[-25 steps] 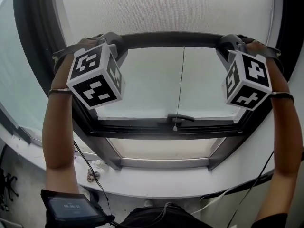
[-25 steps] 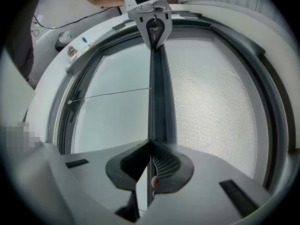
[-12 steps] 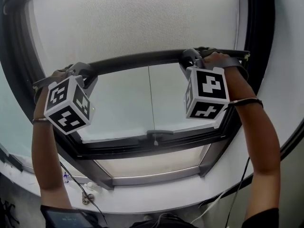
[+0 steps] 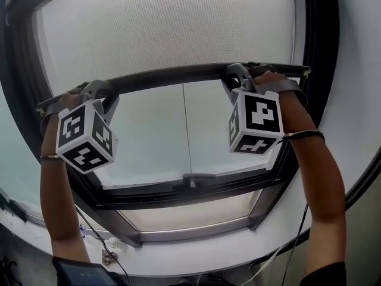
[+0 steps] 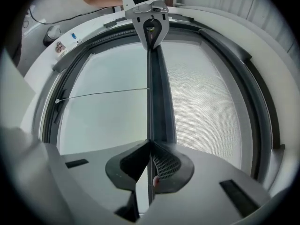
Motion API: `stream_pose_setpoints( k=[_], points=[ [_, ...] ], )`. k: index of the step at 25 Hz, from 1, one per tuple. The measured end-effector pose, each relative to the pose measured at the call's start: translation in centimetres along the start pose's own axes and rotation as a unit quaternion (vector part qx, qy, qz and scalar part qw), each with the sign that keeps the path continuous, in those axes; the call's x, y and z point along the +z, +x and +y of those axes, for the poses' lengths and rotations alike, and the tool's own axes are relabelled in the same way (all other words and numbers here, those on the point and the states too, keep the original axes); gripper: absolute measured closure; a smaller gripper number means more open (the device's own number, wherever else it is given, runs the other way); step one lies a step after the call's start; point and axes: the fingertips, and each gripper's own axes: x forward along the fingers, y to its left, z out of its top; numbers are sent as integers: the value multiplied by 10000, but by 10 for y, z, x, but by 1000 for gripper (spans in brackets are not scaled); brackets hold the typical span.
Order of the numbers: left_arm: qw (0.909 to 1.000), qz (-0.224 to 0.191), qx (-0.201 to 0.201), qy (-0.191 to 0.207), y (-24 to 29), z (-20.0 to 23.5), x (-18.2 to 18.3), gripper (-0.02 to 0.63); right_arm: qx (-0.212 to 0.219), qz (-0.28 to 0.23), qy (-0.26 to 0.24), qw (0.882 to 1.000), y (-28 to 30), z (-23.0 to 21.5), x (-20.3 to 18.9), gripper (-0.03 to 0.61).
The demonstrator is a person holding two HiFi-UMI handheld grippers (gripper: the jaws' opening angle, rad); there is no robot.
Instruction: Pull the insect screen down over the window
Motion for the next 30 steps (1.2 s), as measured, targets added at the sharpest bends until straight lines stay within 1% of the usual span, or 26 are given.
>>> stream_pose_setpoints(
  k=[3,6,9,11,13,15,17,22,25,28,30],
  points=[
    [9993,-73,-351,-52,-3,-8,2,598,341,-28,32,9994,-5,8,-1,555],
    [9975,-153,-679,-122,3,-19,1,598,556,-40,58,9984,1,19,-2,555],
    [9961,-174,-856,-101,13,-30,-2,598,683,7,60,9976,9,32,-4,555],
    [9956,-242,-898,-111,6,-30,-2,600,759,33,39,9971,3,31,-2,555],
    [9958,-290,-865,-114,-9,-26,0,600,737,58,-30,9973,-10,25,2,555],
    [9965,-242,-796,-70,-17,-24,1,600,701,86,-65,9975,-17,22,3,555],
    [9970,-174,-754,-13,-15,-25,2,600,643,123,-79,9978,-15,23,1,555],
    [9970,-35,-766,112,5,-47,-2,601,661,63,-32,9978,0,47,-2,555],
    [9972,-88,-741,96,5,-58,-2,601,645,87,-38,9979,-2,59,-2,555],
    [9971,-107,-746,39,3,-63,0,601,766,137,-65,9969,-5,64,-3,555],
    [9964,-109,-839,-32,4,-74,-2,601,927,113,-44,9956,-4,74,-3,555]
  ],
)
